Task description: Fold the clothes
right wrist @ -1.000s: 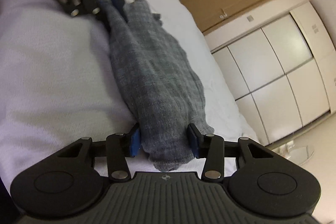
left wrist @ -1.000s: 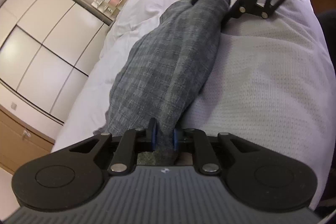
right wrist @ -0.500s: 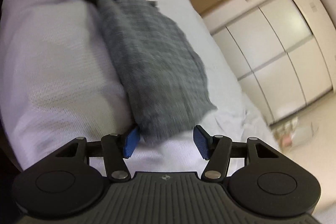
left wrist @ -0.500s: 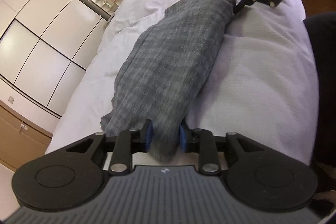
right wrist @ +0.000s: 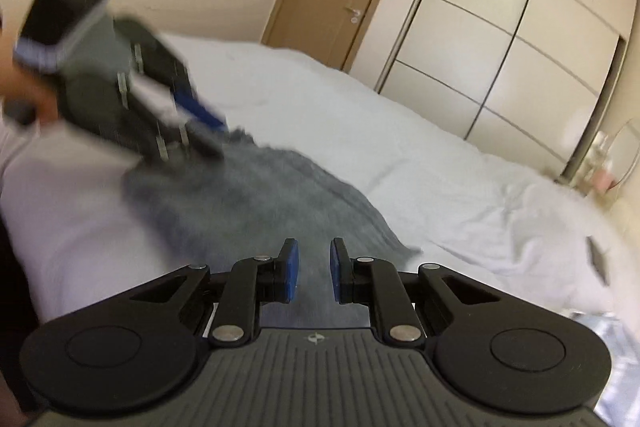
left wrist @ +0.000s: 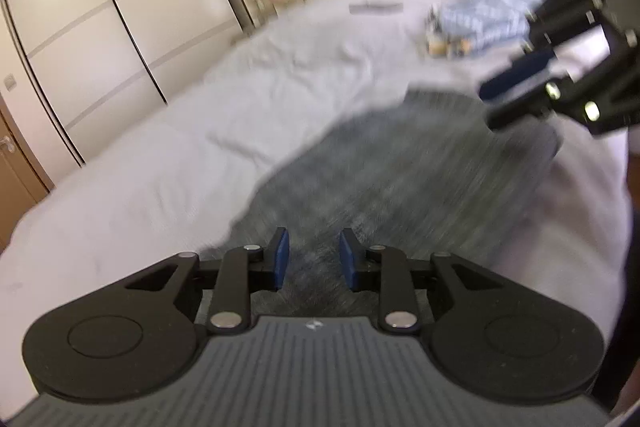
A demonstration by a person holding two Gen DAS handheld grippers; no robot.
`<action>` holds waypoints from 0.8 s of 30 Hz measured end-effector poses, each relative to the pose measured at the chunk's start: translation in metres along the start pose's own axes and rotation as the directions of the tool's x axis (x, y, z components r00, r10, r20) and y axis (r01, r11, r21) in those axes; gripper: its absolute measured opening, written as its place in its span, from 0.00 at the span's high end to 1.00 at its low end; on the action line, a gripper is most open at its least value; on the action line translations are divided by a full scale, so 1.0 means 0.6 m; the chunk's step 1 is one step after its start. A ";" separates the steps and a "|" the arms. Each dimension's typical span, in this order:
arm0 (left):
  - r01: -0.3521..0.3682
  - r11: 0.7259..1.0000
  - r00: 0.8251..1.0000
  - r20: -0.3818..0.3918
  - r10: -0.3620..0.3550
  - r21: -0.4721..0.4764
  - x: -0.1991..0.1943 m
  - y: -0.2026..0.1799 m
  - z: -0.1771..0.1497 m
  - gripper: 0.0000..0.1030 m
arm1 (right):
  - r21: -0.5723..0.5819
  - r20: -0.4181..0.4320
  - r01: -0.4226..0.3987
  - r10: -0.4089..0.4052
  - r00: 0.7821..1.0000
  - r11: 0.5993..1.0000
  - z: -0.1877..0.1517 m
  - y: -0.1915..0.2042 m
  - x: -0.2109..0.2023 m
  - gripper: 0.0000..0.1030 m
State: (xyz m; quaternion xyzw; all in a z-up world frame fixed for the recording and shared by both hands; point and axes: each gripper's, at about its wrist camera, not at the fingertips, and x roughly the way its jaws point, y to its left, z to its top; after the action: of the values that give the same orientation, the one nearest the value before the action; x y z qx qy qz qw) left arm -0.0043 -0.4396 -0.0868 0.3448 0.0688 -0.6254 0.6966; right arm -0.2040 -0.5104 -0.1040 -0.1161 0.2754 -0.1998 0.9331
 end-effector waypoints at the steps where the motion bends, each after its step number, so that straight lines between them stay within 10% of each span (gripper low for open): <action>1: -0.001 1.000 1.000 -0.013 0.001 0.012 0.013 0.005 -0.013 0.76 | 0.007 -0.019 -0.021 0.021 1.000 1.000 -0.001 -0.008 0.019 0.86; 7: -0.062 0.998 0.996 -0.069 0.059 -0.034 0.030 0.070 -0.062 0.74 | 0.030 -0.055 -0.087 0.089 0.995 0.996 -0.029 -0.072 0.091 0.81; 13: -0.089 0.992 0.996 -0.014 0.088 -0.089 0.014 0.082 -0.032 0.80 | 0.138 -0.045 0.027 -0.021 0.999 0.990 -0.029 -0.141 0.080 0.80; 19: -0.015 0.998 1.000 0.018 0.016 -0.068 0.066 0.068 -0.006 0.76 | 0.027 -0.005 -0.133 0.133 0.991 0.991 0.021 -0.100 0.132 0.81; 24: -0.073 0.994 0.997 -0.028 0.071 -0.080 0.098 0.102 -0.024 0.68 | 0.014 -0.052 -0.108 0.109 0.993 0.994 0.011 -0.137 0.201 0.79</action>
State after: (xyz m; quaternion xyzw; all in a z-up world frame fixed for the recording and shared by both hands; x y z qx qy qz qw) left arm 0.0692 -0.4809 -0.1044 0.3264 0.0905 -0.5921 0.7313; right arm -0.1330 -0.6359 -0.1283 -0.0907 0.3045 -0.1532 0.9357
